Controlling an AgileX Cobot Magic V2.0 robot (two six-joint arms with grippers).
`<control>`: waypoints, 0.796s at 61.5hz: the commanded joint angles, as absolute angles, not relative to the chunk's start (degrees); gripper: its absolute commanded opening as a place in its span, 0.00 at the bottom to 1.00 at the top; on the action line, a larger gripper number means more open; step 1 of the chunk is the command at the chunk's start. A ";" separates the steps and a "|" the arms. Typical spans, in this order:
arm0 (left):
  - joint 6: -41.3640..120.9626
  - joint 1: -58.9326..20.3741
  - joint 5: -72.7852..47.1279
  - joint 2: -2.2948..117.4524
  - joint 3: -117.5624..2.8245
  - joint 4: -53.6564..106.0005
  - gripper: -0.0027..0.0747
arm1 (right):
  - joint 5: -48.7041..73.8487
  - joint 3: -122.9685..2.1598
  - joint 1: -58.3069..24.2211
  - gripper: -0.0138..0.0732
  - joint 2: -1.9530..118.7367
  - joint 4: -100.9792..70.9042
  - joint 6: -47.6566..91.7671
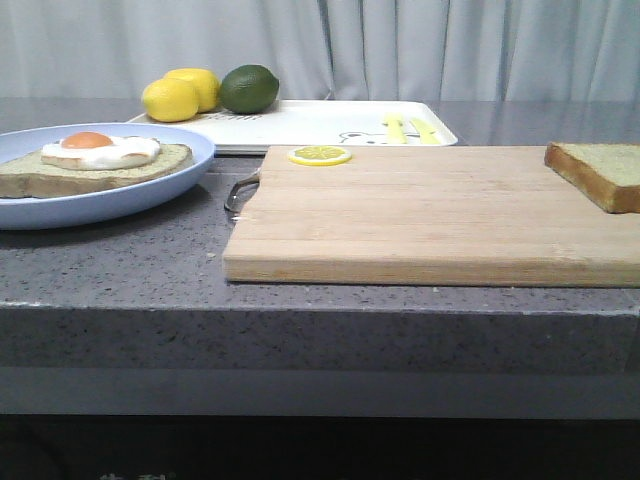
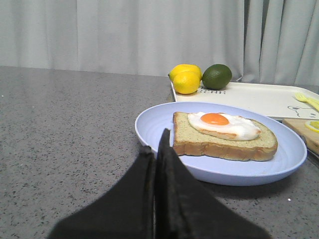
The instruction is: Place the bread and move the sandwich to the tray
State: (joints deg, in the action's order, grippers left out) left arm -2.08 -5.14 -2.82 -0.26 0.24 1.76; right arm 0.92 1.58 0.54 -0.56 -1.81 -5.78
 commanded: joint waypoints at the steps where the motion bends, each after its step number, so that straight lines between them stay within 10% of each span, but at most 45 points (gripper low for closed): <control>1: -2.53 -4.88 3.07 -1.42 0.33 2.28 0.01 | -3.36 1.42 0.92 0.08 -1.62 -1.14 -5.76; 23: -2.53 -4.88 7.81 -1.39 -3.87 2.28 0.01 | -2.42 -2.57 0.92 0.08 -1.62 -1.14 -5.70; 49: -2.53 -4.88 -13.94 7.41 -33.19 1.93 0.01 | 22.71 -31.17 0.92 0.08 8.78 -1.14 -5.70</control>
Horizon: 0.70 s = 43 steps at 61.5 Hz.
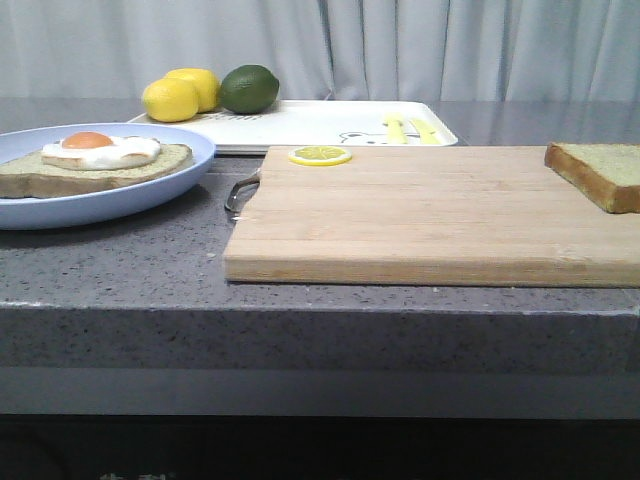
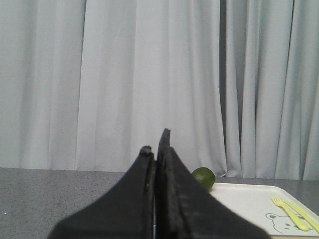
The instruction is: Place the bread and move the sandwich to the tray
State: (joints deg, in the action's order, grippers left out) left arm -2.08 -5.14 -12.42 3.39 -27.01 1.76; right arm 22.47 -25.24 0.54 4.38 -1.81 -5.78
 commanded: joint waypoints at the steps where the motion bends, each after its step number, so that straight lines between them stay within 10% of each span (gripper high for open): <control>1: -2.53 -4.88 -14.79 8.44 -34.10 1.93 0.01 | 23.76 -32.46 0.92 0.08 9.84 -1.14 -5.70; 43: -2.53 -4.88 -28.55 28.55 -45.22 1.93 0.01 | 41.06 -43.51 0.92 0.08 31.29 -1.20 -5.70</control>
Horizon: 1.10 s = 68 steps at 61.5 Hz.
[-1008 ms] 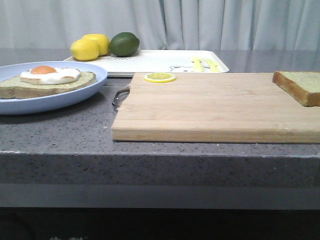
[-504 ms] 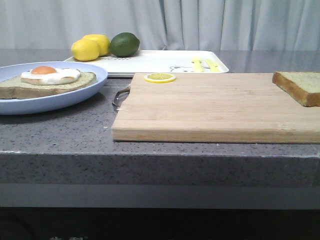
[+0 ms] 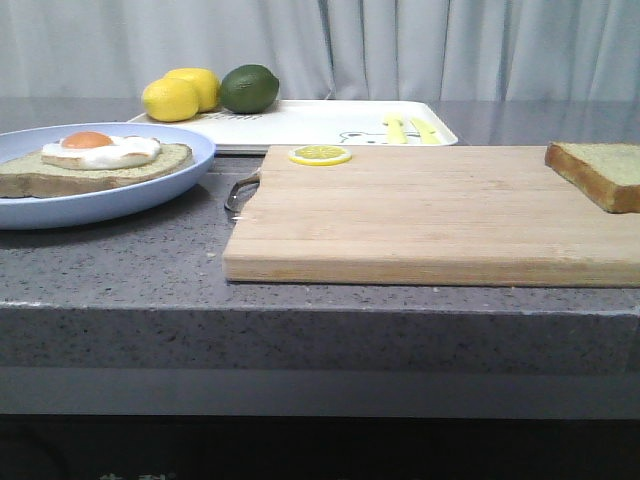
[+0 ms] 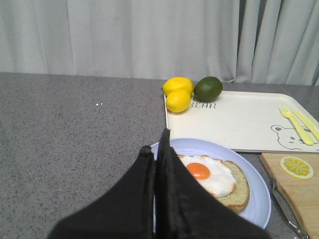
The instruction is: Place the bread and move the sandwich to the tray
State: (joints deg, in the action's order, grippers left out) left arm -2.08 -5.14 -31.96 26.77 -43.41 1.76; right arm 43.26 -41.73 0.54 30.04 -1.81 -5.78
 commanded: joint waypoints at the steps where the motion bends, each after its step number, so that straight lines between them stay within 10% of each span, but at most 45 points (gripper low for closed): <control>1: -2.53 -4.88 -28.71 28.66 -45.22 1.93 0.01 | 41.34 -43.51 0.92 0.08 31.43 -1.20 -5.70; 15: -2.53 -4.88 -30.76 31.24 -45.13 1.93 0.04 | 44.25 -43.51 0.92 0.12 32.71 -1.11 -5.64; 33: -2.53 -4.88 -30.88 31.80 -45.13 1.93 0.67 | 44.16 -43.51 0.92 0.65 33.06 -1.11 -5.64; 68: -2.53 -4.88 -30.55 31.80 -45.13 1.93 0.67 | 49.32 -50.51 0.92 0.70 44.88 -3.26 -5.64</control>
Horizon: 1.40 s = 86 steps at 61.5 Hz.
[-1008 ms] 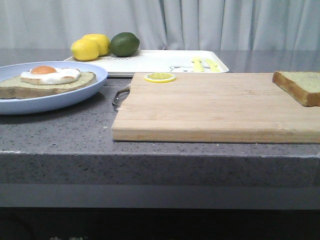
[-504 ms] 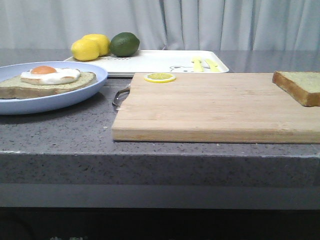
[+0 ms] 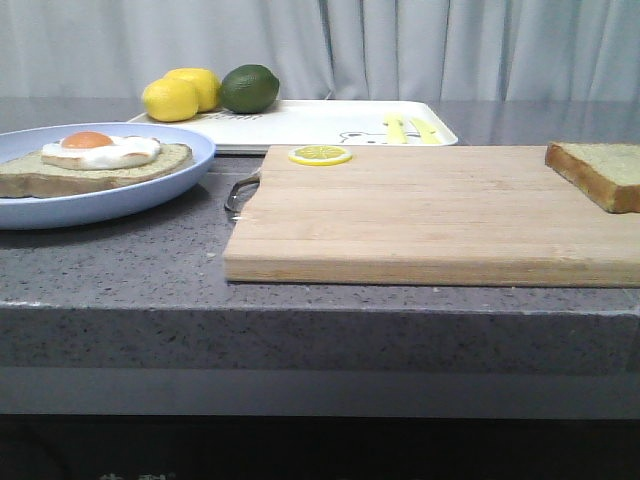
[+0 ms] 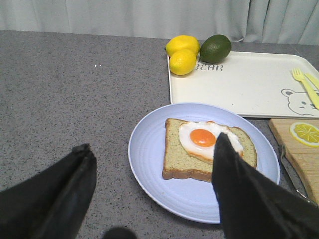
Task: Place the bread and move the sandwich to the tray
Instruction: 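Grasp the bread slice edge with the right gripper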
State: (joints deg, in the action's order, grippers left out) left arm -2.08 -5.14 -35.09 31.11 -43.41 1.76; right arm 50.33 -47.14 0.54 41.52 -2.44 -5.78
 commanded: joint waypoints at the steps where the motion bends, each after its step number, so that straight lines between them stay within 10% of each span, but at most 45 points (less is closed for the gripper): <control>1: -2.53 -4.88 -30.55 31.80 -45.13 1.93 0.67 | 49.73 -50.88 0.92 0.70 45.54 -3.34 -5.64; 26: -2.53 -5.00 -29.03 31.82 -45.13 1.93 0.67 | 54.95 -57.89 11.44 0.68 60.38 -6.43 -2.97; 53: -2.53 -5.11 -29.03 31.82 -45.13 1.93 0.67 | 62.42 -57.93 39.70 0.64 73.70 -48.46 28.07; 86: -2.53 -5.11 -29.13 31.82 -45.13 1.93 0.67 | 69.05 -61.23 41.47 0.61 92.02 -58.93 37.53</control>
